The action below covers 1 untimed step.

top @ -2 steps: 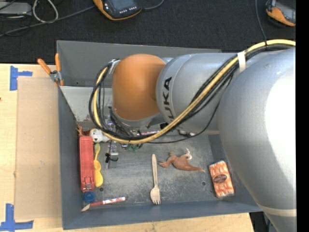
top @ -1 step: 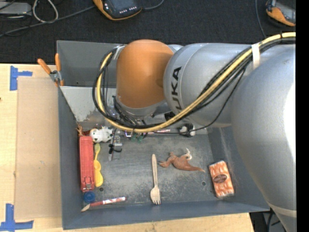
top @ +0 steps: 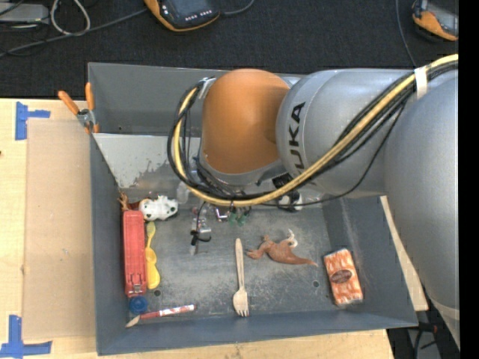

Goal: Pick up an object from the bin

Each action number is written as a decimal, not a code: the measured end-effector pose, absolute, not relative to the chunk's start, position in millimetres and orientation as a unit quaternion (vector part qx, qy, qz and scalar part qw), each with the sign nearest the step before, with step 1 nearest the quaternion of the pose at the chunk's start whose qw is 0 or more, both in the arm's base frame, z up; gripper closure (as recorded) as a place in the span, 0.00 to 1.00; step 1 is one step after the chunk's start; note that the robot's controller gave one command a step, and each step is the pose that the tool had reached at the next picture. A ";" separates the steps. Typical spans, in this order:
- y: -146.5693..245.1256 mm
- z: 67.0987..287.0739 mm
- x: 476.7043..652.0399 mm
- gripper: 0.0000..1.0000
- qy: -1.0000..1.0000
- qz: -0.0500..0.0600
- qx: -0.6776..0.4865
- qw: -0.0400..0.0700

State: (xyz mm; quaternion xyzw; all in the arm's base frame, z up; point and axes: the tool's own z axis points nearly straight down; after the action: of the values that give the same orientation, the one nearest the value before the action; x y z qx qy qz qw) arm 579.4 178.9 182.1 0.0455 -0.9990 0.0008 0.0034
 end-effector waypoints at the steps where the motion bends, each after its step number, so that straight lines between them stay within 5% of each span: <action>1: 199.1 173.1 588.7 0.00 -1.000 -0.002 -0.013 -0.001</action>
Offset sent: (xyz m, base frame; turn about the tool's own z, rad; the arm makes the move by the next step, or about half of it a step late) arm -0.0020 -0.0411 0.0482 0.0297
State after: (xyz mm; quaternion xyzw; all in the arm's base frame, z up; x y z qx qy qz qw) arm 588.7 199.1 173.1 -0.0134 -0.9999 -0.0016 -0.0013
